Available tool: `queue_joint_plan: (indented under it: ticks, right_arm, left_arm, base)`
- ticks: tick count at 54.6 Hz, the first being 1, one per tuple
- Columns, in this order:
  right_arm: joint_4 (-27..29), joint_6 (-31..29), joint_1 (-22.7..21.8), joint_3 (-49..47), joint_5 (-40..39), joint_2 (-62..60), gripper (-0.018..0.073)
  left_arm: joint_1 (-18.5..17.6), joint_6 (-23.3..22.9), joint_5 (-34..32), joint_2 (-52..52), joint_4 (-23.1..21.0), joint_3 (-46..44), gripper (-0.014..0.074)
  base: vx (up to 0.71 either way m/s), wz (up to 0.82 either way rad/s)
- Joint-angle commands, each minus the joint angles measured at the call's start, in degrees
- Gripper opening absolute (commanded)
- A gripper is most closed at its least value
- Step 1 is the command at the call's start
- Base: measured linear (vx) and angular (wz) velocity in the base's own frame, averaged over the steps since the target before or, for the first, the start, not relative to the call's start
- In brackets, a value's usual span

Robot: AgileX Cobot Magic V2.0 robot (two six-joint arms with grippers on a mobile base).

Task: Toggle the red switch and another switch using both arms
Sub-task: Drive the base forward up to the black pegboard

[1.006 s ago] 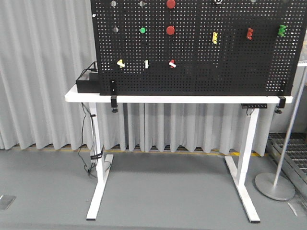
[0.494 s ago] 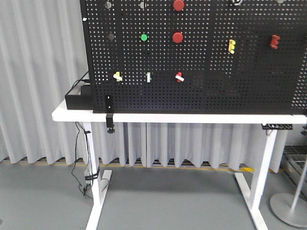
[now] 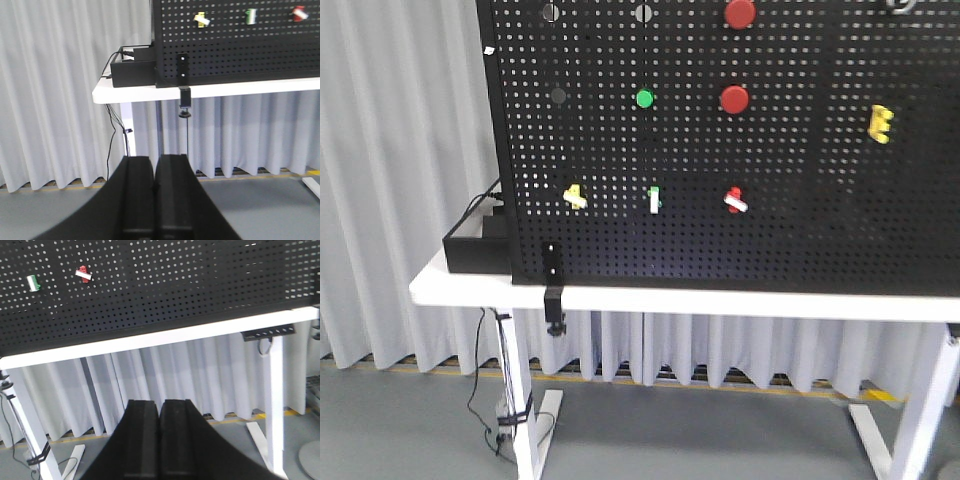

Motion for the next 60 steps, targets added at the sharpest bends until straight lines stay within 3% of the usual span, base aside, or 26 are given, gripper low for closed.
queue_joint_plan:
  ticks: [1, 60]
  right_arm:
    - [-0.53, -0.38, -0.34, 0.31, -4.82, -0.52, -0.0006]
    - [-0.53, -0.38, -0.34, 0.31, -4.82, -0.52, -0.0006]
  left_arm:
    - [0.09, -0.45, -4.54, -1.06, -0.17, 1.1, 0.0003]
    - [0.09, -0.45, -4.54, -1.06, -0.17, 1.1, 0.0003]
  base:
    - [0.38, 0.05]
    - [0.33, -0.02]
